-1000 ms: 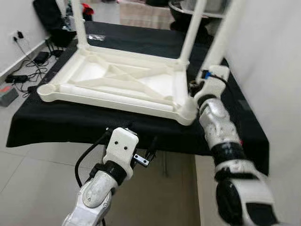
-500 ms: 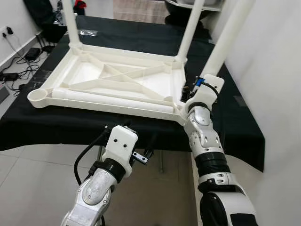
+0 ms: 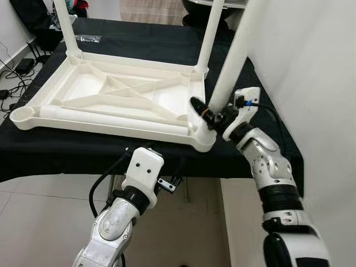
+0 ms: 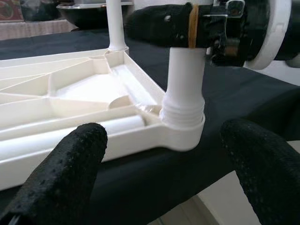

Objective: Building children table

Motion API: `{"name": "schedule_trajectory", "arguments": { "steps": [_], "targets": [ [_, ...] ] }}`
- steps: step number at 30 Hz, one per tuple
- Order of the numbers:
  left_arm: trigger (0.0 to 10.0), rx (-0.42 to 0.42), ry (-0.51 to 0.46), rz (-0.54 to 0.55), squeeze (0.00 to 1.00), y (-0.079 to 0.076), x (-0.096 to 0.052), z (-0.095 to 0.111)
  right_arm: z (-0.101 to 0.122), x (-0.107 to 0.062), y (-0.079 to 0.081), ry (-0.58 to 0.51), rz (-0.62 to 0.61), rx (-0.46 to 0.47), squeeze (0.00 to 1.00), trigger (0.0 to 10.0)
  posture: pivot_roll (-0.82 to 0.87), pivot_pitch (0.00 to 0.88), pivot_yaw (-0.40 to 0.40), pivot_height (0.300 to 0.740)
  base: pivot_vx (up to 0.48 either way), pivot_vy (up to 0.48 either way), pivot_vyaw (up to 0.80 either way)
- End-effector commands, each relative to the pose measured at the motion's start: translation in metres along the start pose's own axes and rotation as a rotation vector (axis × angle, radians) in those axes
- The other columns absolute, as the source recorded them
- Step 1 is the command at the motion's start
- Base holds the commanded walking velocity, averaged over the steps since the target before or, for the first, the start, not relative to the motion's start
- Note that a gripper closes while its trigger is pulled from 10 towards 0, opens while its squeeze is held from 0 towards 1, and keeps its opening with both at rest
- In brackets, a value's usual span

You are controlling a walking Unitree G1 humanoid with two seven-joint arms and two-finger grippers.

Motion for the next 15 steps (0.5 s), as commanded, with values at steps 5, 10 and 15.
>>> {"name": "schedule_trajectory", "arguments": {
  "steps": [5,10,15],
  "targets": [
    [10.0,-0.021,-0.002,-0.012,0.00,-0.007,-0.002,0.000,-0.005,0.017,0.031,0.022,0.227,-0.047,0.00,10.0,0.11,0.191,-0.129,0.740,0.000,0.000,0.00],
    [10.0,-0.018,0.007,-0.008,0.00,-0.006,-0.006,-0.002,-0.004,0.030,0.014,0.029,0.067,-0.086,0.00,0.0,0.11,0.185,-0.131,0.740,0.000,0.000,0.00],
    [10.0,-0.017,0.007,-0.010,0.00,-0.007,-0.006,-0.003,-0.009,0.023,-0.025,0.057,-0.259,-0.115,0.00,0.0,0.11,0.170,-0.130,0.740,0.000,0.000,0.00]
  ]
}}
Point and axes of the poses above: a point about 5 cm out from each wrist's last joint towards the gripper, its own x axis pointing out of the wrist towards the gripper, its own z axis along the axis of the wrist's last joint, y = z × x, the point moved 6 cm from there along x, pointing out of the wrist towards the gripper, and after that the axes turned 9 degrees about -x, right-handed, at the moved point
